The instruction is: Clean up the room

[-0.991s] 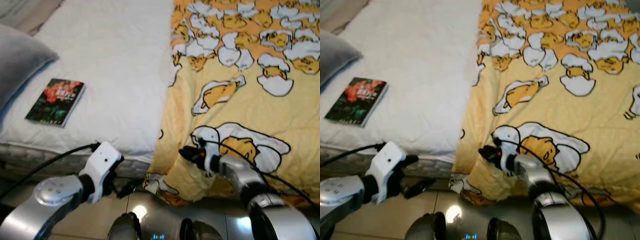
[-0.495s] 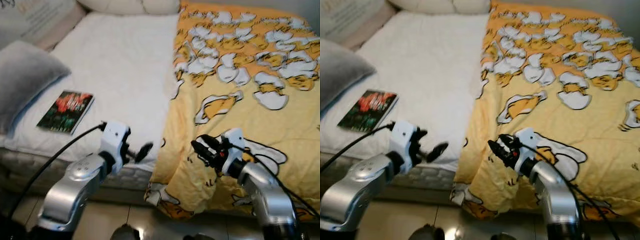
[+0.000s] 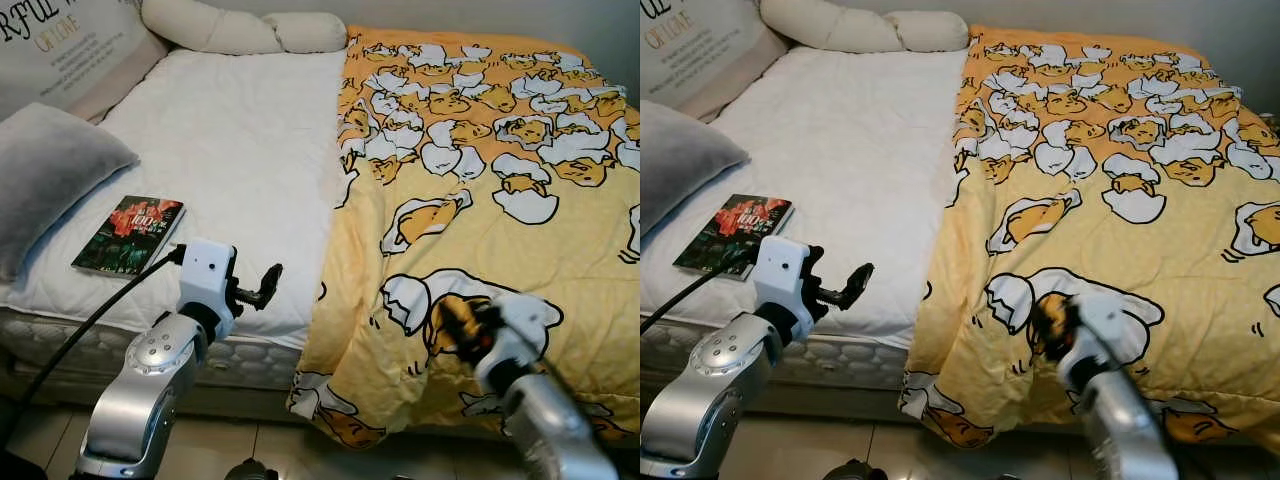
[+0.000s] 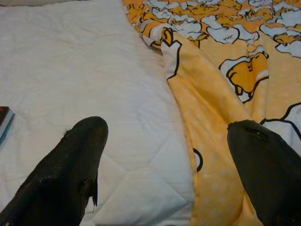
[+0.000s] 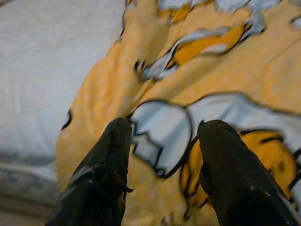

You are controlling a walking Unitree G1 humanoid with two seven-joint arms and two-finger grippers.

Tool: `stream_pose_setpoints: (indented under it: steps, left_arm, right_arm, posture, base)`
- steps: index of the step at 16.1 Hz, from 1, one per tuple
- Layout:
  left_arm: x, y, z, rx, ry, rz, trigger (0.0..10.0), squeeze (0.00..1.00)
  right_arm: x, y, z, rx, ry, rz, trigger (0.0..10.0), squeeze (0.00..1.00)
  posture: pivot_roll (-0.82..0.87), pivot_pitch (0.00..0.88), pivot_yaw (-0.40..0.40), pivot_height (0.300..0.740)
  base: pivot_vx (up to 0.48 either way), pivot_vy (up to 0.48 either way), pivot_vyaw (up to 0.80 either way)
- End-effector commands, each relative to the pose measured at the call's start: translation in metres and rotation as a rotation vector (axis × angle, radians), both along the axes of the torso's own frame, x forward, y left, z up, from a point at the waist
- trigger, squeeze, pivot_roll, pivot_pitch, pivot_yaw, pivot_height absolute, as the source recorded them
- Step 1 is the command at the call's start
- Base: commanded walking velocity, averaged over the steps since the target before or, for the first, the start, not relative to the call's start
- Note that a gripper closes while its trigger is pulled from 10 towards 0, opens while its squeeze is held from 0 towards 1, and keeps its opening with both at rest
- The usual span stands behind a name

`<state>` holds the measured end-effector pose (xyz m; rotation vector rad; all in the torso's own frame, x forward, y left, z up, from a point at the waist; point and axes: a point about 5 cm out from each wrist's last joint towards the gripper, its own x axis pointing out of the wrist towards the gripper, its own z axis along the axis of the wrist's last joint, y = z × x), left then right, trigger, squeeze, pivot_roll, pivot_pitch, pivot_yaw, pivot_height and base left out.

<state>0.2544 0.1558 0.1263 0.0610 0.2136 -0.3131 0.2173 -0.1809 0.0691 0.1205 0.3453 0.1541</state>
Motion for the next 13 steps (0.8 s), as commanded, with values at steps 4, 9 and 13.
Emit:
stream_pose_setpoints:
  steps: [4, 9, 13]
  left_arm:
    - [0.000, 0.014, 0.002, 0.013, -0.039, 0.060, 10.0, 0.00]
    - [0.000, 0.015, 0.002, 0.016, -0.041, 0.064, 10.0, 0.00]
    - [0.000, 0.015, 0.002, 0.016, -0.041, 0.064, 10.0, 0.00]
  right_arm:
    - [0.012, 0.008, 0.004, -0.014, -0.010, 0.012, 10.0, 0.00]
    - [0.014, 0.009, 0.005, -0.015, -0.016, 0.020, 10.0, 0.00]
    - [0.014, 0.009, 0.005, -0.015, -0.016, 0.020, 10.0, 0.00]
  posture:
    - [0.02, 0.000, 0.023, 0.740]
    - [0.02, 0.000, 0.023, 0.740]
    - [0.02, 0.000, 0.023, 0.740]
  base:
    - [0.060, 0.000, -0.71]
    - [0.240, 0.000, 0.00]
    - [0.240, 0.000, 0.00]
